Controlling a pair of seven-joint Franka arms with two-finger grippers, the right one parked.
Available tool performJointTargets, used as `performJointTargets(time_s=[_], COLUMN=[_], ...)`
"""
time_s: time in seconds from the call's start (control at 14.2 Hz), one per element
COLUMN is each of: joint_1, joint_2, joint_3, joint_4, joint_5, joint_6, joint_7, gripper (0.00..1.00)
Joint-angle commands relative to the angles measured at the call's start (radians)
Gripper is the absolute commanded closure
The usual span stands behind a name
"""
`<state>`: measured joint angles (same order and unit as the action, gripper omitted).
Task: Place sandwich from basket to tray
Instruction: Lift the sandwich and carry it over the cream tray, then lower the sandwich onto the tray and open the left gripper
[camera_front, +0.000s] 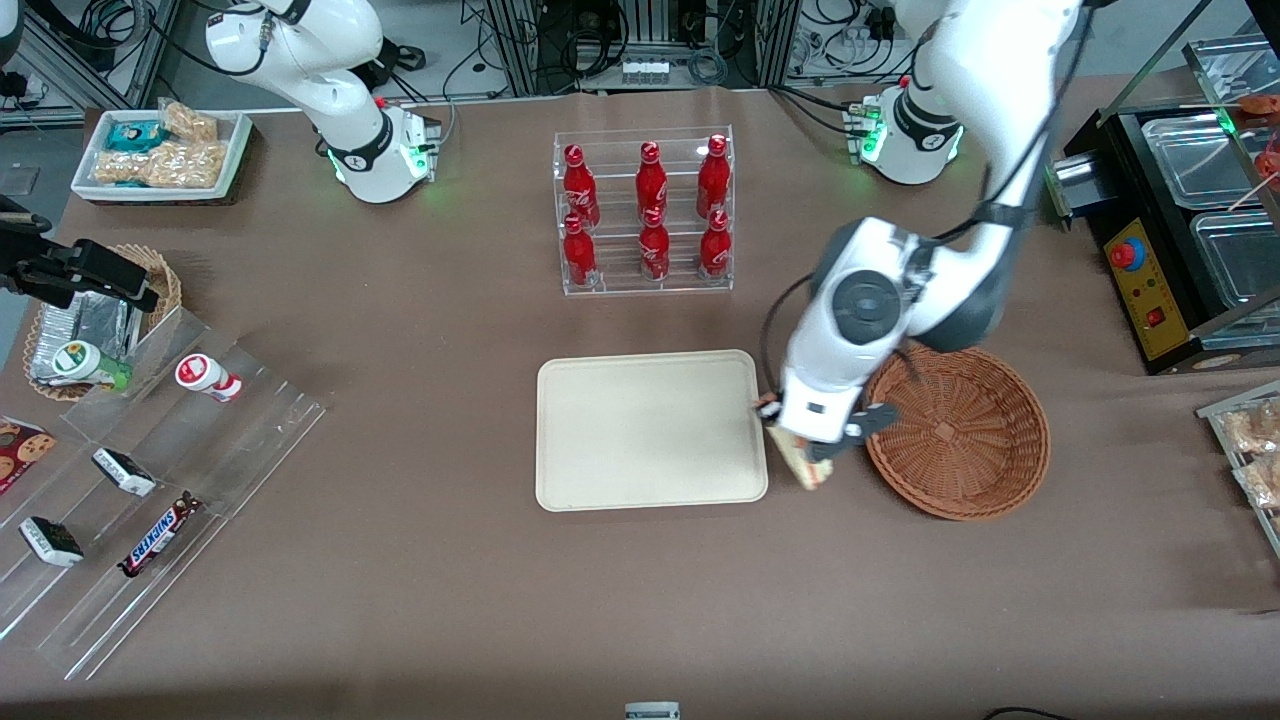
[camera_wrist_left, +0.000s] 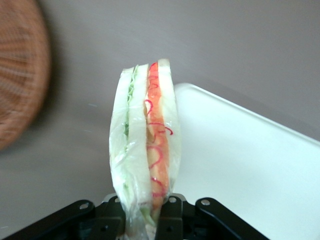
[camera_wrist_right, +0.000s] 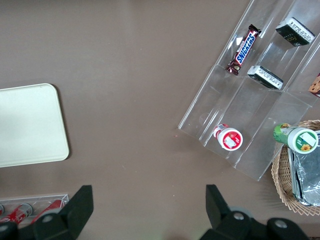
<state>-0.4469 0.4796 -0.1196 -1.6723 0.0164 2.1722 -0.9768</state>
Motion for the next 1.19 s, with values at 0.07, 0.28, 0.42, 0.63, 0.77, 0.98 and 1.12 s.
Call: performJointTargets(time_s=[0.07,0.28,0.42,0.63,0.77,0.98,1.12], joint_1=[-0.094,-0.166,-0.180,-0.220,-0.234,-0.236,-0.236], joint_2=[0.134,0.194,0.215,0.255,0.266,0.249,0.180], joint_3=[0.015,0.015,0.015,0.015,0.015,0.018,0.018], joint_4=[0.132,0.158,0.160,0.177,0.181,0.180,0.168], joint_5=[0.036,0.042,0.037,0.036,0.034,0.055,0.070], joint_6=[0.043,0.073,0.104,0.149,0.158,0.155,0.138], joint_7=[0.140,0.176,0.181,0.167,0.149,0.145,0.135], gripper=[0.90,0.89,0.89,0.88,0.82,0.00,0.00])
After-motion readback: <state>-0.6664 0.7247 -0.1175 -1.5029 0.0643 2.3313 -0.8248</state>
